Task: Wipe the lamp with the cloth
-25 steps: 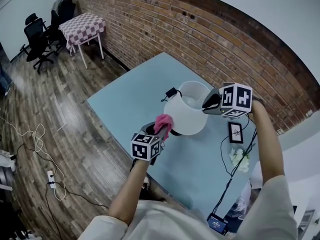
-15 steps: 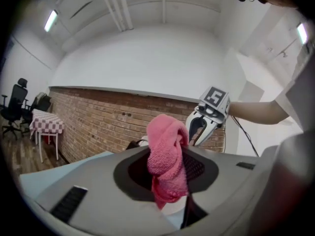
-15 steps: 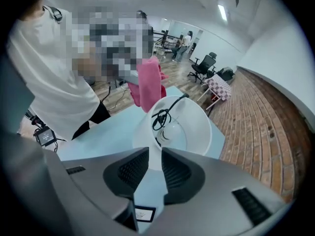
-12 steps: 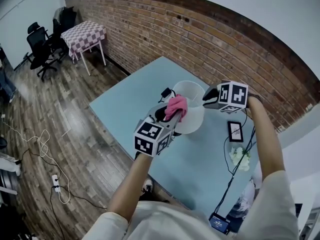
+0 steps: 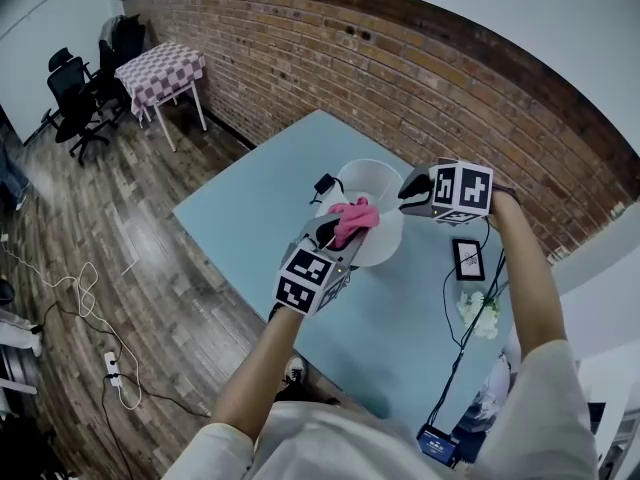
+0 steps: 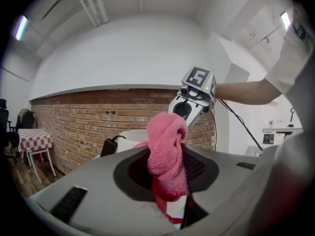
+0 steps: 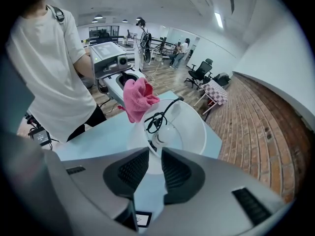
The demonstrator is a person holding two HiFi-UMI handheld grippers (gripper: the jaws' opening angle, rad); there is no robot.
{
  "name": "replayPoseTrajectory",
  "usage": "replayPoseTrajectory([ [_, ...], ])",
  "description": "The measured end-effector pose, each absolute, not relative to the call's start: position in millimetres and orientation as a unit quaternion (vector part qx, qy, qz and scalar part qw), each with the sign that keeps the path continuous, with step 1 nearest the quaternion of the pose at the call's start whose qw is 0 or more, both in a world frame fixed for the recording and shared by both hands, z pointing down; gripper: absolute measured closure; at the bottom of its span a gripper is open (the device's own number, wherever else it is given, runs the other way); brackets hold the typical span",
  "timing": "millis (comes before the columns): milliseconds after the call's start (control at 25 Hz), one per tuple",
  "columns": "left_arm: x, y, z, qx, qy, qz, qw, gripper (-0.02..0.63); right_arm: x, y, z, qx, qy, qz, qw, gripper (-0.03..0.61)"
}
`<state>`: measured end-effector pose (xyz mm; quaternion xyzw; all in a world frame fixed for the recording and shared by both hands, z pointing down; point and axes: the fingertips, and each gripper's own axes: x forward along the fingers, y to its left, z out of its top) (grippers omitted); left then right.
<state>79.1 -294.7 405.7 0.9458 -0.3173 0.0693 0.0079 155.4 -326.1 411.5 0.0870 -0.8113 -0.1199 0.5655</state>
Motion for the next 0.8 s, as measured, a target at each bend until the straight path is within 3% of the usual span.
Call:
replayPoseTrajectory([
  [800,79,-282,494,0.940,-0.298,0.160,0.037,0.476,154,-326,411,0.093,-0.819,-0.114,0.555,0.472],
])
